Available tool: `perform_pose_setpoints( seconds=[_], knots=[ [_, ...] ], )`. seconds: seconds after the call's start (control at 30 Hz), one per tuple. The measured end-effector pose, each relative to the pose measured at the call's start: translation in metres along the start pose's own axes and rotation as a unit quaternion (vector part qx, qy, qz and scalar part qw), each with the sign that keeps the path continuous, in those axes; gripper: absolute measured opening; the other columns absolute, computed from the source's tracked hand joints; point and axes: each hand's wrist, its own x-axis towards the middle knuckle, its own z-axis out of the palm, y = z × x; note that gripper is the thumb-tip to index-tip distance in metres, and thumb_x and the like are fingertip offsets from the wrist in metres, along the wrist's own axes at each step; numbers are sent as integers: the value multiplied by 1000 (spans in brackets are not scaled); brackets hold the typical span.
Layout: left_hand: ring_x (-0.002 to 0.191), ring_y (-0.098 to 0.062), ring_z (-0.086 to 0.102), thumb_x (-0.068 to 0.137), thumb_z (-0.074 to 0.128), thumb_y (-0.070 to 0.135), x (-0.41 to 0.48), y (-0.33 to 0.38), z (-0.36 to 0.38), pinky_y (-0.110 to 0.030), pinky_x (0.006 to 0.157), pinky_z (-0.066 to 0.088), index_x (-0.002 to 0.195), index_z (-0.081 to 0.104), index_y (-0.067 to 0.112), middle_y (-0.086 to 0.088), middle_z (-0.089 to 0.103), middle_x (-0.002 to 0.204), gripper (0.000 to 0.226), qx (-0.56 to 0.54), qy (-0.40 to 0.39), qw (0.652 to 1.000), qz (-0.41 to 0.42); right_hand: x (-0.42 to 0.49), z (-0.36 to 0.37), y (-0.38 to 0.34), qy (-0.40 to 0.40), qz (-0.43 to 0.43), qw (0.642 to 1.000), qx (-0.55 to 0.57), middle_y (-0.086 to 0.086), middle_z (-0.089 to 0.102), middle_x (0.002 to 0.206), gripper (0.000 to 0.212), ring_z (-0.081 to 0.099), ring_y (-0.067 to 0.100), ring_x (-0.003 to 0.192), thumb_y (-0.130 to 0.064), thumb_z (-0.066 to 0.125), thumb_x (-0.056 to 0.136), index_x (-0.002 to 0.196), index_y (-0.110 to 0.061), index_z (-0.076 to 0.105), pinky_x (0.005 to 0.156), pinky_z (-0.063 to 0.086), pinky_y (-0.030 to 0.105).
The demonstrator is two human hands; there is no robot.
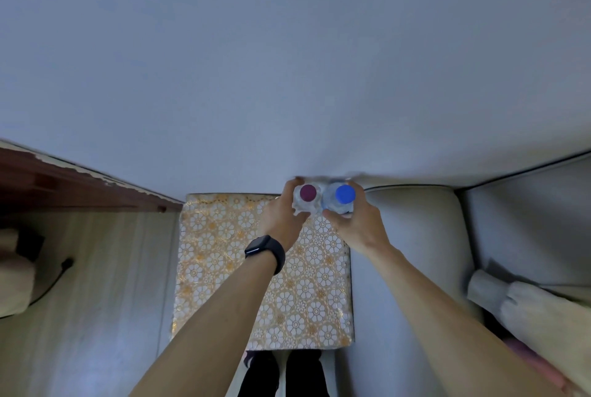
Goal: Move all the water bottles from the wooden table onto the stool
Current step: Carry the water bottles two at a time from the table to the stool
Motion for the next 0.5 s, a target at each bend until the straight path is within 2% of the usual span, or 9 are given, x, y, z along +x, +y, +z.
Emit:
perform_pose_setpoints(
  seconds=[0.1, 0.2, 0.33, 0.5],
  knots=[
    [76, -19, 69, 89, 71, 27, -1, 1, 1, -39, 66, 59, 132, 40, 30, -1, 72, 93, 53, 4, 10, 1000, 1, 5, 0, -6, -16, -3, 999, -35, -2, 64, 108, 69, 67, 25, 99, -34, 75, 87, 142, -21, 36, 83, 56, 38],
    [77, -21, 69, 88, 71, 24, -1, 3, 1, -40, 66, 59, 134, 38, 25, -3, 73, 93, 57, -7, 17, 1000, -21, 6, 1, -15, -9, 4, 999, -41, -4, 58, 101, 65, 66, 27, 97, -30, 74, 88, 140, -17, 37, 79, 55, 38],
    [91, -17, 69, 87, 74, 22, 3, 3, 0, -28, 68, 54, 129, 47, 17, -1, 71, 112, 51, -47, 11, 996, -73, 6, 5, -16, 4, 18, 999, -39, 1, 63, 104, 68, 66, 28, 96, -28, 74, 88, 141, -16, 34, 77, 55, 37],
    [95, -16, 68, 87, 75, 26, 10, -1, 0, -37, 77, 59, 116, 53, 18, 2, 70, 112, 37, -42, 0, 996, -82, 10, 7, -14, -1, 51, 998, -34, 7, 66, 109, 65, 65, 24, 89, -31, 74, 87, 138, -13, 39, 69, 50, 29]
  ],
)
